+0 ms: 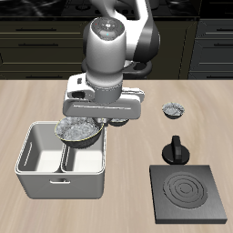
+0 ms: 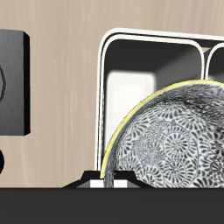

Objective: Place the largest bowl inside the left compartment of the bowl drainer

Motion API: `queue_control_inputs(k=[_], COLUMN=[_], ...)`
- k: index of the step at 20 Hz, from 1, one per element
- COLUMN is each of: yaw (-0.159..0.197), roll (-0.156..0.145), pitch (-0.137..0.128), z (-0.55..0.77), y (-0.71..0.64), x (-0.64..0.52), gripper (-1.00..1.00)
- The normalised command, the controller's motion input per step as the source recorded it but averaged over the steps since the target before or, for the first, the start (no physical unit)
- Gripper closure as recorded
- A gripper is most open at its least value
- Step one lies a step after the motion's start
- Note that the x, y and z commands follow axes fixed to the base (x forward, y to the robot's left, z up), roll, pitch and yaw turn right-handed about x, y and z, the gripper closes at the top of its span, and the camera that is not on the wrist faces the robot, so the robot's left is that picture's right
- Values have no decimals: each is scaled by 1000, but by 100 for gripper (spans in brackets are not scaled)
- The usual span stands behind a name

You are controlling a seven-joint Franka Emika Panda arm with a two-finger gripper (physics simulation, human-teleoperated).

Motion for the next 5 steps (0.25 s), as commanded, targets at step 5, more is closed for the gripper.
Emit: queue_control_inputs(k=[5], yaw=[21], roll=[27], pitch=[11], z=[-80], y=[165], x=[-164], gripper=[-100])
